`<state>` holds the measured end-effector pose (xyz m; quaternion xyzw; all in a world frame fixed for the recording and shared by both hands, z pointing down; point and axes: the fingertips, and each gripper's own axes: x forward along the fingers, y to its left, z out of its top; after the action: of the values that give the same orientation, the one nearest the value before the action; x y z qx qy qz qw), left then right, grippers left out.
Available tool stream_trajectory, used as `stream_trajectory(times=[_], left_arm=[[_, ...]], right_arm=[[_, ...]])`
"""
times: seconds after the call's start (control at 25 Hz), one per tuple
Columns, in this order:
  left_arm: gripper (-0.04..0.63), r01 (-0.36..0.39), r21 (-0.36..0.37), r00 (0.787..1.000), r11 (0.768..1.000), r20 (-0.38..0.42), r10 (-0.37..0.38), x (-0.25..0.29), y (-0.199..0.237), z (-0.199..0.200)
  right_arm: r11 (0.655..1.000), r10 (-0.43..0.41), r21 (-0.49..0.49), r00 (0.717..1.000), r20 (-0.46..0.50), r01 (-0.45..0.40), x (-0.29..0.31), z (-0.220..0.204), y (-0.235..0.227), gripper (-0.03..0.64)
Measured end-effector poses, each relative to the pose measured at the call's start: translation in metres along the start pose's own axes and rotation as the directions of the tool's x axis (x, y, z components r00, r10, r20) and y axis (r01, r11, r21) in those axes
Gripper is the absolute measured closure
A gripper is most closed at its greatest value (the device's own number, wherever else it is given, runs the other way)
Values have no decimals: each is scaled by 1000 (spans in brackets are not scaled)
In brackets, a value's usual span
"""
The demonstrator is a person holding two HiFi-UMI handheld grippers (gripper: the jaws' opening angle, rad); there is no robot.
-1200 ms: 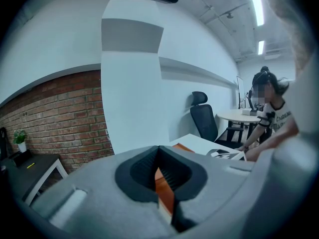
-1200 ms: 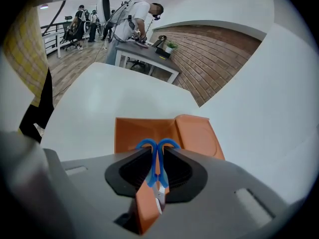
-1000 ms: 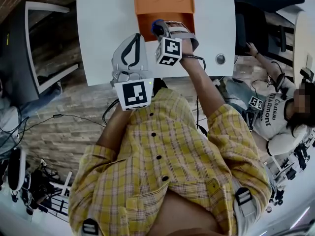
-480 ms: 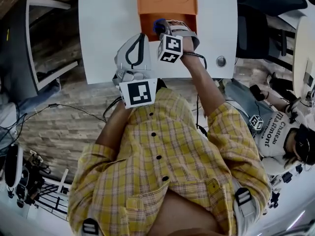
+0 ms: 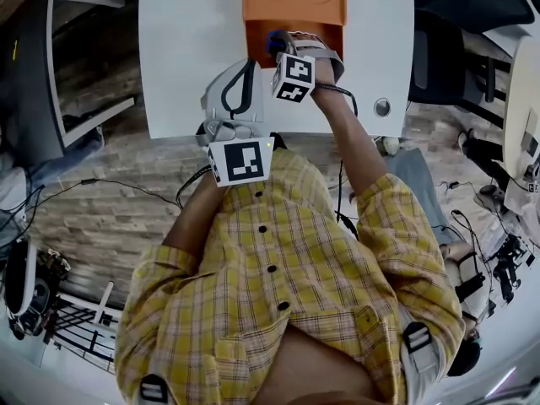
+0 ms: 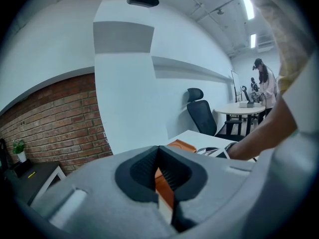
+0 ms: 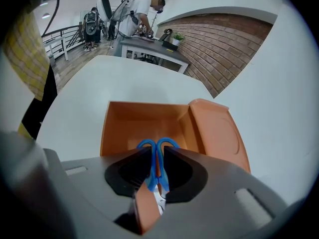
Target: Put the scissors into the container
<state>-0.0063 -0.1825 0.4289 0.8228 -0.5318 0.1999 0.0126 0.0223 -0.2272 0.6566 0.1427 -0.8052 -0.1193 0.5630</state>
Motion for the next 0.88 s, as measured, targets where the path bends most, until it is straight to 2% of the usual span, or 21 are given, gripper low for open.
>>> stream_trajectory(times=[0.32,0.48,0.64,0.88], left_arm=[[598,6,5,1000,1000,7,-6,-2,1,1],[598,5,37,1000,999,22,-6,-2,5,4],[598,-2,6,1000,1000,4,2,-4,4,-1],[598,0,0,1000,1000,-1,0,-2,3,-3]], right_arm=[[1000,13,3,1000,-9,-13,8,-1,-2,531],[1000,16,-1,1000,-19,-16,11,-3,-1,531],[1000,20,2,1000,-16,-20,10,-4,0,532],[1000,22,13,1000,-12,-22,11,-5,-1,531]])
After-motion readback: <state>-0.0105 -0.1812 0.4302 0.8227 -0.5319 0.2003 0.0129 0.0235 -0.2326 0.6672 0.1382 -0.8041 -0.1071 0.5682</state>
